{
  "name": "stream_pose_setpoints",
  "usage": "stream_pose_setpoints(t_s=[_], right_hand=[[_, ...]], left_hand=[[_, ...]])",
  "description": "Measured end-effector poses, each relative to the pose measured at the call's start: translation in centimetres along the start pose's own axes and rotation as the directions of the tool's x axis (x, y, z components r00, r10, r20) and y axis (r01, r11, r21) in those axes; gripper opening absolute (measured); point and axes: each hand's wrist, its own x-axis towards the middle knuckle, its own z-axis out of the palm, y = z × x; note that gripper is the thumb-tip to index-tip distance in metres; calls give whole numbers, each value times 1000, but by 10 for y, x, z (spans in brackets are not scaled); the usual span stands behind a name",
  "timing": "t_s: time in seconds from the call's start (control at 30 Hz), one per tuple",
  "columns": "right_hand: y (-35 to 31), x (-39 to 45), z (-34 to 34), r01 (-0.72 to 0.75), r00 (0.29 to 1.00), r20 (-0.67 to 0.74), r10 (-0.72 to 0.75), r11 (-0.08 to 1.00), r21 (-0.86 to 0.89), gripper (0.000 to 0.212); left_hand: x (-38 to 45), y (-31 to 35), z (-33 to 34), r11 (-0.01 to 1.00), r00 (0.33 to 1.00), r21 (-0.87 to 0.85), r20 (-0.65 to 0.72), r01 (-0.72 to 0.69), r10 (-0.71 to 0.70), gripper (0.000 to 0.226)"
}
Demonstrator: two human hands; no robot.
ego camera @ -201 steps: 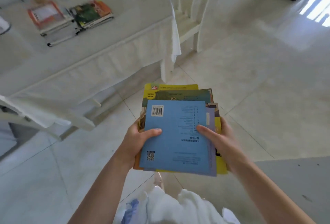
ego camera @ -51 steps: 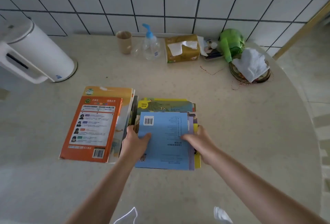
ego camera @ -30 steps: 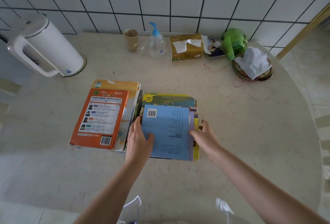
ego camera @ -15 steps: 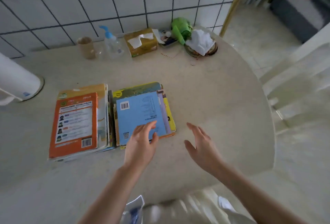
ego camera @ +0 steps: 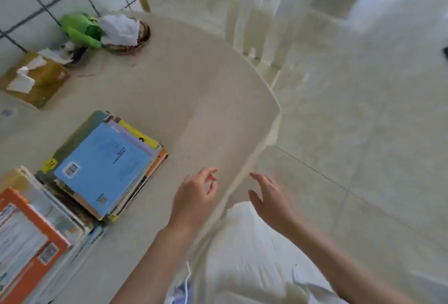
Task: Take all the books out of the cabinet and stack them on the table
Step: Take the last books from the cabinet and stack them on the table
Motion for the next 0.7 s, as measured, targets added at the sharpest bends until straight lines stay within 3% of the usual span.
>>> stream_pose_setpoints(t_s=[0.3,0.57,0.7], right_hand=[[83,-124,-33,-225,926,-277,257,964,144,42],[189,-301,-44,-391,720,-460,519,852,349,36],[239,-387,-43,-461,617,-482,622,782,420,36]], left_hand=[[-26,83,79,948,903,22,313,-317,294,30],[-122,183,201,826,709,-78,472,-558,524,29],[-187,226,266,801,627,-126,556,-585,545,28]])
